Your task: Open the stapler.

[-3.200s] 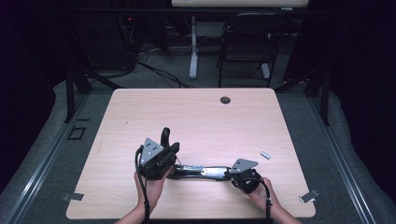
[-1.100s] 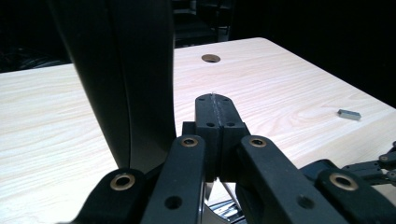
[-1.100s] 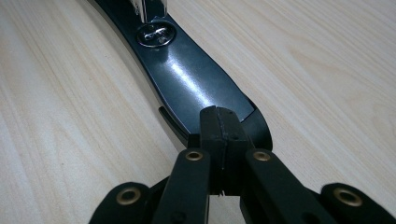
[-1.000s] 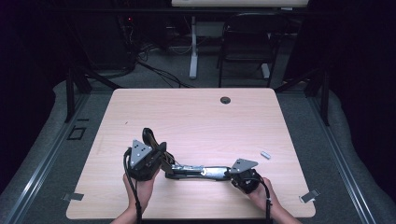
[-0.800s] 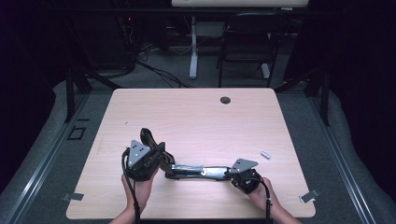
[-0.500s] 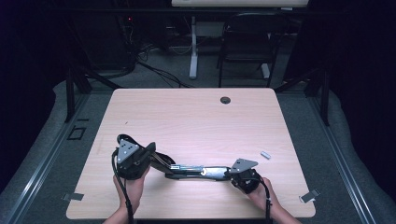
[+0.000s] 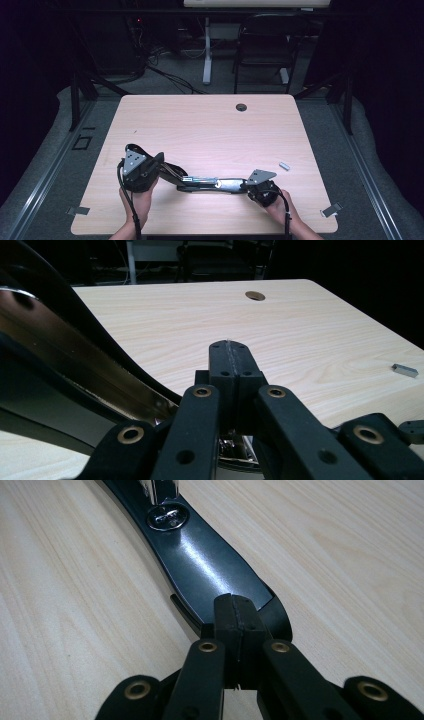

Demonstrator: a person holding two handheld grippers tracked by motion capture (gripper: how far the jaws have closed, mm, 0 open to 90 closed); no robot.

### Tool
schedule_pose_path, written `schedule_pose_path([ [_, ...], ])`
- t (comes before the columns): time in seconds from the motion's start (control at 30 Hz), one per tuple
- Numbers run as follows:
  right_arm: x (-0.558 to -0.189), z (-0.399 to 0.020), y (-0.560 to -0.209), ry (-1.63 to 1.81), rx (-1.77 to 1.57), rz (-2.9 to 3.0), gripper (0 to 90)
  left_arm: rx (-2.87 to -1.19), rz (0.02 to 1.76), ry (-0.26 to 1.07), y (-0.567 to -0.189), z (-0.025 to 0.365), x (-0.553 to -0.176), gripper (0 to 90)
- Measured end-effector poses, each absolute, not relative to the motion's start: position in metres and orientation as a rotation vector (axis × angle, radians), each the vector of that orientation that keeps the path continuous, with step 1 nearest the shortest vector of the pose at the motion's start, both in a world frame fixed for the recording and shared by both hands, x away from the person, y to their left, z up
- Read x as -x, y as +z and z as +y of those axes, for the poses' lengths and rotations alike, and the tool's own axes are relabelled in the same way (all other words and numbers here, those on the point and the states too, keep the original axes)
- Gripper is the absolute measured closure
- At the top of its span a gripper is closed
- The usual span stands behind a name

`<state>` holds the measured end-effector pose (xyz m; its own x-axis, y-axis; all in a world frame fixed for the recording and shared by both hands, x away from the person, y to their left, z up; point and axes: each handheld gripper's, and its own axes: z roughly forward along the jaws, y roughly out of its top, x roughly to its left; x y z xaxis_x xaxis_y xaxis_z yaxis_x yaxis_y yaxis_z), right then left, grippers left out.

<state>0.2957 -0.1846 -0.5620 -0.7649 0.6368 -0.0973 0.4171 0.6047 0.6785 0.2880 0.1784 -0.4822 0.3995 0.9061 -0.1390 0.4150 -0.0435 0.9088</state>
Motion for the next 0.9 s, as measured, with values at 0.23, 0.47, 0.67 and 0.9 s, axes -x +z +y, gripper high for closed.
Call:
schedule_pose_path([
  [0.23, -0.297, -0.185, -0.561, 0.937, -0.866, 2.509, 90.0, -1.711, 1.1, 0.536, -0.477, 0.172, -0.288, 82.5],
  [0.47, -0.3, -0.187, -0.559, 0.915, -0.903, 2.525, 86.0, -1.82, 1.018, 0.501, -0.48, 0.16, -0.29, 70.7],
  [0.67, -0.304, -0.191, -0.556, 0.875, -0.949, 2.55, 75.3, -1.977, 0.905, 0.35, -0.484, 0.141, -0.292, 49.5],
  [0.9, -0.308, -0.194, -0.55, 0.859, -0.983, 2.581, 61.1, -2.084, 0.853, 0.302, -0.489, 0.132, -0.292, 34.5],
])
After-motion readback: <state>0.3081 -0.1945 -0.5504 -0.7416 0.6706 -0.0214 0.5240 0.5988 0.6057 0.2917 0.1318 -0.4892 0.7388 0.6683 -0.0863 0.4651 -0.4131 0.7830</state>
